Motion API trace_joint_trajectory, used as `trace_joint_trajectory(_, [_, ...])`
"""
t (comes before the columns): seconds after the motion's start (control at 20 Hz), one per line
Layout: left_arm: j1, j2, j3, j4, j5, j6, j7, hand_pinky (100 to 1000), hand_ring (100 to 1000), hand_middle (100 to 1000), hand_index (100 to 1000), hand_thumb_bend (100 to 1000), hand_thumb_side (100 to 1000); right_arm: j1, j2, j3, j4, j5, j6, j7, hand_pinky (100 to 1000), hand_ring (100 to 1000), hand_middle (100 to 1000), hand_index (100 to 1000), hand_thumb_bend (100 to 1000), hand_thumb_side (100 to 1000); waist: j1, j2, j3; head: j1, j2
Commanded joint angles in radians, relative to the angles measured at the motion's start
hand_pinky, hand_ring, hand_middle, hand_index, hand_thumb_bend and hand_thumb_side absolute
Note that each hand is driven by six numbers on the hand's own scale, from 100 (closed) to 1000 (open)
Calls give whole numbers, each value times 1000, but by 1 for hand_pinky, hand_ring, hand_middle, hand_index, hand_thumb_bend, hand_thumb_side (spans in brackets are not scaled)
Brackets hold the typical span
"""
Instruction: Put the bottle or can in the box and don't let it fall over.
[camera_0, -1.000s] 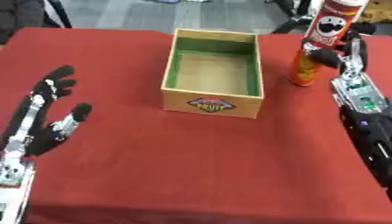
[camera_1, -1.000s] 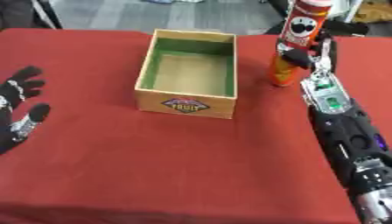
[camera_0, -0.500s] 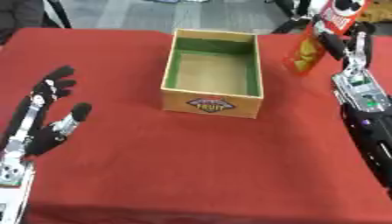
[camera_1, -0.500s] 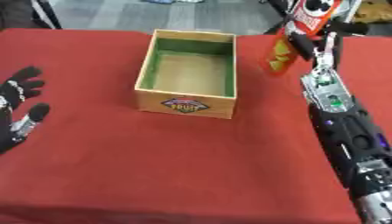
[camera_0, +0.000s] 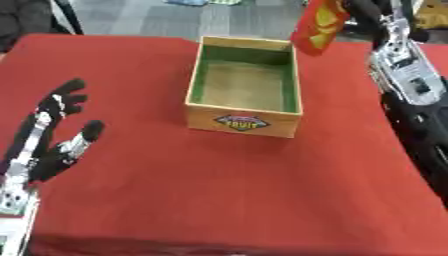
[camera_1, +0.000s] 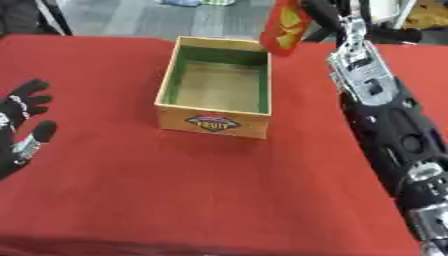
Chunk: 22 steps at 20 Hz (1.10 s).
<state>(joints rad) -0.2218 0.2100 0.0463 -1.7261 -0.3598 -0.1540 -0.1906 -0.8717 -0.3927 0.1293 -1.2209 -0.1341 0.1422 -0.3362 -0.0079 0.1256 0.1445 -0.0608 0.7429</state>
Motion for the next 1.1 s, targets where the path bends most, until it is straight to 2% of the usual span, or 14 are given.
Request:
trace_joint_trajectory(0.05, [-18, 9, -8, -13, 8, -4, -11, 864, 873, 895, 975, 613, 781, -77, 30, 39, -25, 31, 15, 50, 778, 657, 298, 352, 100, 418, -9, -2, 24, -25, -20])
trace_joint_trajectory(0.15, [-20, 10, -6, -13, 7, -4, -11, 864, 872, 895, 975, 614, 781, -107, 68, 85, 15, 59, 21, 80, 785, 673, 315, 374, 100, 412, -10, 1, 28, -27, -25])
trace_joint_trajectory(0.35, [-19, 8, -4, -13, 8, -3, -10, 864, 872, 895, 975, 614, 780, -122, 98, 179, 91, 120, -27, 142, 811, 731, 394, 471, 100, 336, -10, 1, 24, -23, -29])
trace_joint_trajectory(0.4, [-19, 8, -4, -13, 8, -3, -10, 864, 872, 895, 975, 613, 781, -123, 100, 192, 100, 135, -43, 158, 830, 761, 460, 545, 100, 269, -11, 1, 23, -23, -29])
trace_joint_trajectory(0.45, [-18, 8, -3, -13, 8, -3, -10, 864, 872, 895, 975, 613, 781, -122, 99, 205, 107, 152, -60, 175, 832, 765, 470, 558, 100, 261, -11, 0, 22, -23, -29])
trace_joint_trajectory(0.5, [-18, 9, -2, -13, 8, -2, -9, 864, 872, 895, 975, 614, 780, -119, 97, 213, 116, 170, -78, 193, 847, 790, 546, 654, 100, 271, -11, -1, 21, -22, -29])
trace_joint_trajectory(0.6, [-16, 9, -1, -13, 8, -2, -8, 864, 872, 895, 975, 613, 781, -110, 93, 211, 143, 207, -115, 230, 861, 817, 677, 814, 100, 369, -12, -2, 17, -21, -29])
trace_joint_trajectory(0.65, [-16, 9, -1, -13, 8, -2, -7, 864, 872, 895, 975, 613, 781, -106, 91, 204, 158, 225, -133, 248, 861, 817, 677, 814, 100, 369, -12, -3, 15, -20, -28])
trace_joint_trajectory(0.7, [-15, 9, -1, -13, 8, -1, -7, 864, 872, 895, 975, 613, 781, -102, 90, 195, 173, 242, -150, 265, 870, 839, 756, 924, 100, 531, -12, -4, 13, -19, -28])
trace_joint_trajectory(0.75, [-14, 10, 0, -12, 7, -1, -7, 865, 872, 895, 975, 612, 781, -97, 87, 184, 187, 259, -166, 282, 882, 862, 816, 973, 100, 678, -12, -5, 11, -18, -27])
trace_joint_trajectory(0.8, [-12, 10, 0, -12, 7, -1, -7, 864, 872, 895, 975, 612, 782, -91, 84, 171, 199, 276, -181, 299, 891, 882, 860, 1000, 100, 748, -13, -6, 9, -17, -27])
trace_joint_trajectory(1.0, [-9, 11, 3, -12, 7, 0, -4, 865, 871, 895, 975, 612, 782, -70, 73, 119, 219, 345, -219, 369, 898, 909, 945, 1000, 100, 839, -13, -10, -1, -10, -26])
trace_joint_trajectory(1.1, [-7, 11, 5, -11, 7, 1, -3, 865, 871, 895, 975, 611, 782, -53, 68, 88, 211, 381, -222, 395, 893, 907, 953, 1000, 100, 857, -14, -13, -8, -6, -25])
